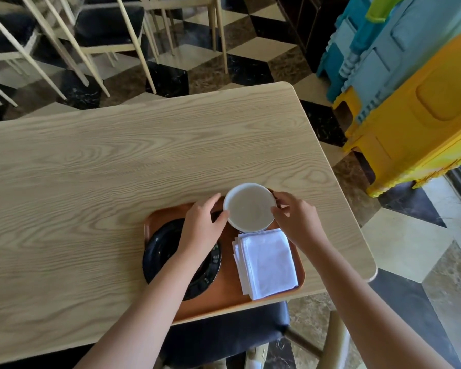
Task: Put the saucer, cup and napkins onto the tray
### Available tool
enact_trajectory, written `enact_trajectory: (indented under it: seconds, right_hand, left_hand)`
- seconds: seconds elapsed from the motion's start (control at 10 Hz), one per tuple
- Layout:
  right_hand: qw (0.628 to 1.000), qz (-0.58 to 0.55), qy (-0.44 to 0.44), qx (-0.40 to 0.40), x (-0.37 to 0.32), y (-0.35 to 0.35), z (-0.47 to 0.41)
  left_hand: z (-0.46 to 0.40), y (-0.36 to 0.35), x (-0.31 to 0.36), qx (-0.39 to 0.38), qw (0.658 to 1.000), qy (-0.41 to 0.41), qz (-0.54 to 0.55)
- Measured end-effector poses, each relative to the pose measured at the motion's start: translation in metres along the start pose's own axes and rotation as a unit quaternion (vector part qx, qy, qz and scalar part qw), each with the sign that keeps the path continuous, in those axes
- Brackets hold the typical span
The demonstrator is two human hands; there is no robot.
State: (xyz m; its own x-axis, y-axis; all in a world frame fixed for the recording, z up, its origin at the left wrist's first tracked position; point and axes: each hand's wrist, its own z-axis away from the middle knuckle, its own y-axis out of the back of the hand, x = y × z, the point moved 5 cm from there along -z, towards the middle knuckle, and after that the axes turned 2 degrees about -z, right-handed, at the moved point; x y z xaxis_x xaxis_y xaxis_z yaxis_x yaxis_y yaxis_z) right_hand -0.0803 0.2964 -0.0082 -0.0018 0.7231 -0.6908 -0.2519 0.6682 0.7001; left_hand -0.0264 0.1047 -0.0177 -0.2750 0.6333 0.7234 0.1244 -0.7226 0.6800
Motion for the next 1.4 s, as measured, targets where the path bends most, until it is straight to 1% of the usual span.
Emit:
enact_trajectory:
  seconds: [0.1,0.2,0.3,0.4,0.5,0.8,1.0,1.1,1.3,1.4]
  right_hand:
    - [0.995,0.022,0.069,0.062,-0.003,0.012,0.025]
    - [0.966,0.129,0.199,0.101,0.011,0.010,0.063]
    - [0.939,0.226,0.259,-0.010,0.046,-0.014,0.084]
    - [0.924,0.284,0.246,-0.067,0.065,-0.027,0.089]
    - [0.926,0.285,0.235,-0.072,0.067,-0.031,0.089]
    - [0.928,0.268,0.258,-0.026,0.057,-0.043,0.098]
    - [0.930,0.271,0.249,-0.024,0.049,-0.049,0.101]
    - [0.926,0.281,0.252,-0.017,0.047,-0.051,0.102]
    - [0.922,0.296,0.250,-0.016,0.046,-0.051,0.103]
    - [0.918,0.319,0.233,-0.025,0.042,-0.050,0.103]
  left_hand:
    - [0.028,0.012,0.015,0.124,0.987,-0.096,-0.046]
    - [0.072,-0.012,0.032,0.084,0.966,-0.227,-0.094]
    - [0.101,-0.061,0.024,-0.019,0.938,-0.279,-0.205]
    - [0.106,-0.084,0.014,-0.079,0.931,-0.226,-0.275]
    - [0.106,-0.089,0.009,-0.098,0.925,-0.204,-0.305]
    - [0.110,-0.082,-0.001,-0.094,0.911,-0.220,-0.337]
    - [0.112,-0.078,-0.007,-0.073,0.906,-0.233,-0.347]
    - [0.113,-0.078,-0.009,-0.075,0.906,-0.229,-0.347]
    - [0.109,-0.077,-0.012,-0.070,0.899,-0.246,-0.354]
    - [0.110,-0.072,-0.003,-0.099,0.897,-0.235,-0.361]
